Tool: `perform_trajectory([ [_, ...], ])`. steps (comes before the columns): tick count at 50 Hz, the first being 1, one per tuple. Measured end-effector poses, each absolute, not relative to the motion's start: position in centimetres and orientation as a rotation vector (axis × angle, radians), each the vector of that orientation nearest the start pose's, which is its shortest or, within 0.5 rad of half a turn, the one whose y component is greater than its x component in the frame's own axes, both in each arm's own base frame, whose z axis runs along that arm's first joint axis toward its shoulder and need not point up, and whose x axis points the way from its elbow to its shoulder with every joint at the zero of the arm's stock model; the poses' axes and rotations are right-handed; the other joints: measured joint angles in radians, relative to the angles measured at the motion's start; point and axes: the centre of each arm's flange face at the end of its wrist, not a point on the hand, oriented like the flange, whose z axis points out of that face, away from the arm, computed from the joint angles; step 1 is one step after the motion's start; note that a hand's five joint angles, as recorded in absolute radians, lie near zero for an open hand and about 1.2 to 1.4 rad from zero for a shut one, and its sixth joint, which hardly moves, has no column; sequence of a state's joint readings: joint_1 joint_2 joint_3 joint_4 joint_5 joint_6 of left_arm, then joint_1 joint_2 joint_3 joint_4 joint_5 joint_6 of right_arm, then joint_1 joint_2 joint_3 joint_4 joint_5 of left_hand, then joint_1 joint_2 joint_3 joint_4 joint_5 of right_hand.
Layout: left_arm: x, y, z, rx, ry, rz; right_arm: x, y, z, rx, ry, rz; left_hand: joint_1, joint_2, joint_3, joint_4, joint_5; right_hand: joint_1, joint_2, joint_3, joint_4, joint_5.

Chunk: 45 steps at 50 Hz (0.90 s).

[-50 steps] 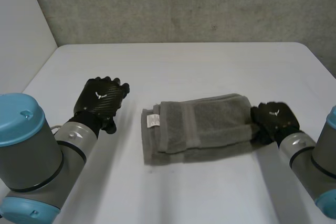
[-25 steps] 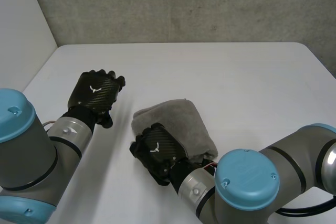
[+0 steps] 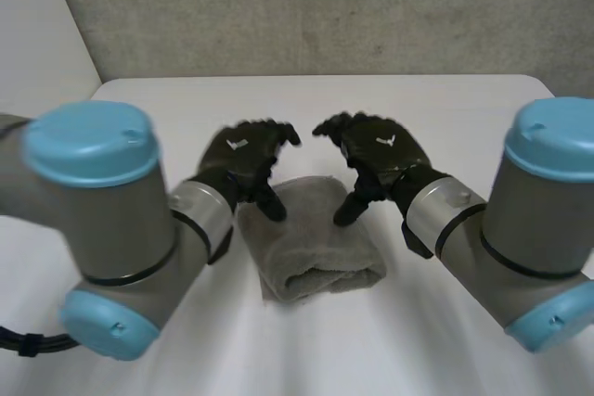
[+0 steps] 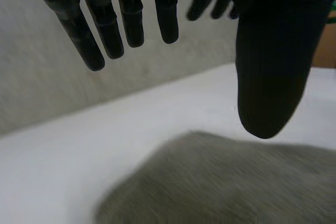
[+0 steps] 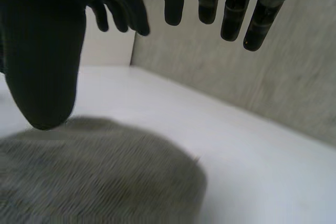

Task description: Fold the laundry

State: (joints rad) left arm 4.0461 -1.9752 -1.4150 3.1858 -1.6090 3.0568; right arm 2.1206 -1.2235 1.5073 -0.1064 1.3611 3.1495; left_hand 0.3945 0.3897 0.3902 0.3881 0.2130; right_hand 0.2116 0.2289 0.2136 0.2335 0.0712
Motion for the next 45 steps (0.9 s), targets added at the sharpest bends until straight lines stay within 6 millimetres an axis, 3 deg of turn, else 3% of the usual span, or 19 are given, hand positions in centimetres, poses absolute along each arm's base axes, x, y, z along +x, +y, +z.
perform_trajectory([
  [5, -34.1, -21.5, 18.4, 0.77, 2.877, -1.925, 32.3, -23.9, 18.9, -0.797, 2.065, -1.459, -0.014, -0.012, -0.013, -0.012, -0.012, 0.0, 0.0, 0.0, 0.0, 0.0],
  [12, -33.0, -22.0, 13.8, 0.642, 2.843, -1.702, 32.7, -24.7, 14.3, -0.953, 2.16, -1.375, -0.062, -0.062, -0.062, -0.06, -0.063, 0.0, 0.0, 0.0, 0.0, 0.0],
  [17, -32.2, -22.0, 12.8, 0.622, 2.789, -1.646, 32.7, -24.9, 13.2, -1.048, 2.17, -1.392, -0.093, -0.087, -0.087, -0.084, -0.087, -0.005, 0.0, 0.0, 0.0, -0.002],
  [20, -31.9, -21.9, 13.2, 0.64, 2.753, -1.654, 32.6, -25.1, 13.6, -1.097, 2.164, -1.44, -0.108, -0.103, -0.103, -0.1, -0.103, -0.016, 0.0, 0.0, 0.0, -0.002],
  [26, -31.9, -21.9, 16.4, 0.654, 2.689, -1.776, 32.1, -25.9, 16.0, -1.099, 2.172, -1.589, -0.115, -0.113, -0.112, -0.112, -0.116, -0.016, 0.0, 0.0, 0.0, -0.004],
  [30, -31.9, -22.0, 20.9, 0.618, 2.622, -1.965, 31.3, -26.6, 19.1, -1.038, 2.173, -1.738, -0.115, -0.113, -0.112, -0.112, -0.116, -0.016, 0.0, 0.0, 0.0, -0.004],
  [33, -31.9, -21.9, 22.5, 0.599, 2.597, -2.03, 31.1, -26.8, 20.1, -1.015, 2.165, -1.782, -0.115, -0.114, -0.112, -0.112, -0.116, -0.016, 0.0, 0.0, 0.0, -0.004],
  [34, -31.7, -21.9, 24.6, 0.572, 2.561, -2.114, 30.7, -27.1, 22.0, -0.973, 2.142, -1.855, -0.115, -0.114, -0.112, -0.112, -0.116, -0.016, 0.0, 0.0, 0.0, -0.004],
  [36, -31.5, -21.8, 25.9, 0.555, 2.538, -2.165, 30.4, -27.3, 23.2, -0.947, 2.124, -1.898, -0.115, -0.114, -0.112, -0.112, -0.116, -0.016, 0.0, 0.0, 0.0, -0.004],
  [41, -30.3, -21.9, 30.3, 0.493, 2.446, -2.293, 29.0, -28.0, 28.5, -0.832, 2.029, -2.081, -0.115, -0.114, -0.112, -0.112, -0.116, -0.016, 0.0, 0.0, 0.0, -0.004],
  [45, -28.2, -22.4, 33.5, 0.464, 2.395, -2.327, 27.3, -28.1, 33.2, -0.738, 1.944, -2.231, -0.115, -0.114, -0.112, -0.112, -0.116, -0.016, 0.0, 0.0, 0.0, -0.004],
])
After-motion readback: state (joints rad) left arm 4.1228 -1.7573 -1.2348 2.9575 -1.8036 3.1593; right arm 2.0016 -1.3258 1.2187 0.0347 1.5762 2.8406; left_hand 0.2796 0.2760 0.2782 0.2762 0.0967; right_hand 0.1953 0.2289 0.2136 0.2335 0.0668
